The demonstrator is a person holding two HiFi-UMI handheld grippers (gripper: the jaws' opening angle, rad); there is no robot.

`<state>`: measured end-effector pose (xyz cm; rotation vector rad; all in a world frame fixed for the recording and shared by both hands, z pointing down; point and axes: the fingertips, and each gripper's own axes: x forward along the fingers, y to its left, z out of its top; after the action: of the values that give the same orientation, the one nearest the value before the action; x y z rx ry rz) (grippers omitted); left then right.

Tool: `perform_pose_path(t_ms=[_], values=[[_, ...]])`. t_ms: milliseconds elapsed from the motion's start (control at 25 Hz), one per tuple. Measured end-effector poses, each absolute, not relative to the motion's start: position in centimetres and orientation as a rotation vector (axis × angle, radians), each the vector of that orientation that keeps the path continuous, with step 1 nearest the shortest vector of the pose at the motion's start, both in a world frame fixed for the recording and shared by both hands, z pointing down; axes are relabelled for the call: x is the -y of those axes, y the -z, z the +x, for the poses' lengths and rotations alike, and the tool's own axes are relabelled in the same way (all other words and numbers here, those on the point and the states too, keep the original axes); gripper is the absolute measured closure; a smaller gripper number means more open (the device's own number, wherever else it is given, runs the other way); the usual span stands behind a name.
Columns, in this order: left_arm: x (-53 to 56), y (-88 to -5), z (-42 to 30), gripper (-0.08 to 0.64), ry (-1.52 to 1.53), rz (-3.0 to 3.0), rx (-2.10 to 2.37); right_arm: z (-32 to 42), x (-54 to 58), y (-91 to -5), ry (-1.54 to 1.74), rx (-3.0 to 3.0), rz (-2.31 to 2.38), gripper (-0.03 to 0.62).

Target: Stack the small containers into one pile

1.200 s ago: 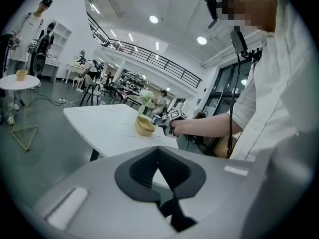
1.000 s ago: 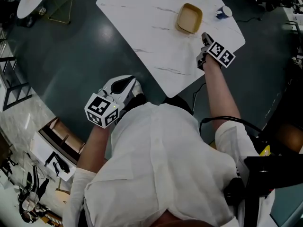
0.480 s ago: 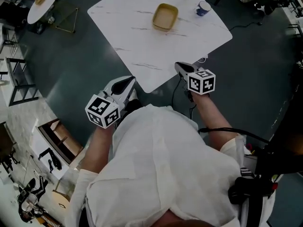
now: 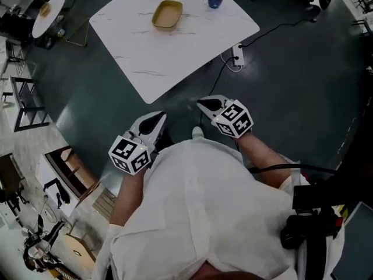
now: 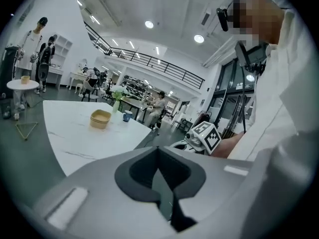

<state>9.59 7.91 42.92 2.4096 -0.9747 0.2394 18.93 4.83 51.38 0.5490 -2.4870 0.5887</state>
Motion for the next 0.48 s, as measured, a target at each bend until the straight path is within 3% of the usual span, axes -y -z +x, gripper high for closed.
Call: perform_pose_path(t_ms=[480], values=[[-10.5,-41.8,15.4,0.554,-0.298,2.444,0.940,20.8,-8.1,-47.9,-0.447,2.582,0.482,0.586]])
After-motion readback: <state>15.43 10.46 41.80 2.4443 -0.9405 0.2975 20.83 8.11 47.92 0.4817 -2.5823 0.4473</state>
